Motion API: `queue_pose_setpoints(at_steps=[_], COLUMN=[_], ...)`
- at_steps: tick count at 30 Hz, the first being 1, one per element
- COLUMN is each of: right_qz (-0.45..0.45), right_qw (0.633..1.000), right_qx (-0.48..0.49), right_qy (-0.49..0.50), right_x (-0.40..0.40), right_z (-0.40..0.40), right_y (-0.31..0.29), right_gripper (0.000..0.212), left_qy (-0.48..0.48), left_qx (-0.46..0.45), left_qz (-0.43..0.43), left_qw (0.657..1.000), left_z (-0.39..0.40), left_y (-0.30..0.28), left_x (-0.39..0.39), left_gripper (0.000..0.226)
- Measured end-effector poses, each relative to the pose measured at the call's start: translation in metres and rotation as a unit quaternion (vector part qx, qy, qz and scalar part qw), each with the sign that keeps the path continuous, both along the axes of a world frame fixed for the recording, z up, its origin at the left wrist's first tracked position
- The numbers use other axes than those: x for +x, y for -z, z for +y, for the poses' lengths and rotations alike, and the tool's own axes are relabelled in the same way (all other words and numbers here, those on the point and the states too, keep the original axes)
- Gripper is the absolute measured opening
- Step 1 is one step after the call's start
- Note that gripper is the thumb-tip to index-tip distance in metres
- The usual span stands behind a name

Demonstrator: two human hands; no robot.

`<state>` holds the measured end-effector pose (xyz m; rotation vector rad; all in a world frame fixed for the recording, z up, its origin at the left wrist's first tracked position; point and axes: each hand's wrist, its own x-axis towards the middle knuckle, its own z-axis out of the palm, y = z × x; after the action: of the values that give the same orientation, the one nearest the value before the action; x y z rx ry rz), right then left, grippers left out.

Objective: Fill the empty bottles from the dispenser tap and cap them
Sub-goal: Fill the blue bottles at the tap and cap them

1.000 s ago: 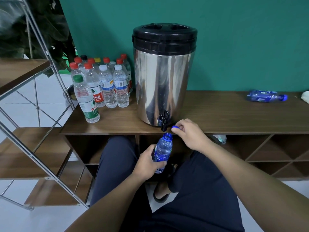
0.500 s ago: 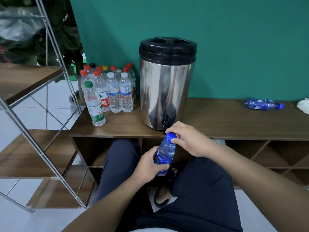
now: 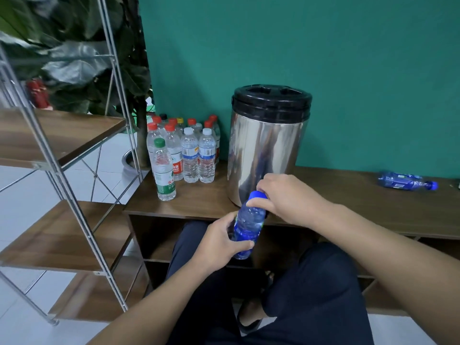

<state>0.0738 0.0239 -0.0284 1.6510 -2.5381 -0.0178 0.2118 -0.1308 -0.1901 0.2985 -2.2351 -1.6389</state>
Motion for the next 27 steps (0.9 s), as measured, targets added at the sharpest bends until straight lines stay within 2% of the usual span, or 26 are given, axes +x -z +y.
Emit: queue_pose_setpoints(at_steps=[2, 5, 7, 10, 15, 23, 27], right_qz=[0.017, -0.018, -0.049, -0.061, -0.024, -0.014, -0.019], right_qw=[1.000, 0.998, 0.996, 0.990, 0.984, 0.986, 0.992], right_qx=[-0.014, -0.050, -0.040, 0.014, 0.058, 0.097, 0.039], right_qy=[0.010, -0.017, -0.063, -0.130, -0.166, -0.135, -0.122], right_x=[0.006, 0.007, 0.006, 0.008, 0.008, -0.001, -0.007], right_z=[-0.010, -0.020, -0.024, -0.036, -0.074, -0.119, -0.135], right_y=[-0.006, -0.015, -0.024, -0.037, -0.044, -0.033, -0.019], right_gripper=[0.071, 0.072, 0.076, 0.067, 0.050, 0.023, 0.024], left_qy=[-0.008, -0.018, -0.031, -0.043, -0.055, -0.065, -0.074], left_qx=[-0.002, 0.001, 0.001, 0.004, 0.024, 0.037, 0.036], left_qz=[0.006, 0.012, 0.018, 0.027, 0.042, 0.039, 0.041], left_qw=[1.000, 1.000, 0.999, 0.999, 0.997, 0.996, 0.996], left_z=[-0.006, -0.018, -0.026, -0.040, -0.064, -0.095, -0.106], left_y=[-0.006, -0.013, -0.018, -0.021, -0.024, -0.021, -0.017], left_x=[0.004, 0.011, 0.015, 0.019, 0.024, 0.023, 0.016], left_gripper=[0.067, 0.067, 0.069, 0.067, 0.067, 0.072, 0.073])
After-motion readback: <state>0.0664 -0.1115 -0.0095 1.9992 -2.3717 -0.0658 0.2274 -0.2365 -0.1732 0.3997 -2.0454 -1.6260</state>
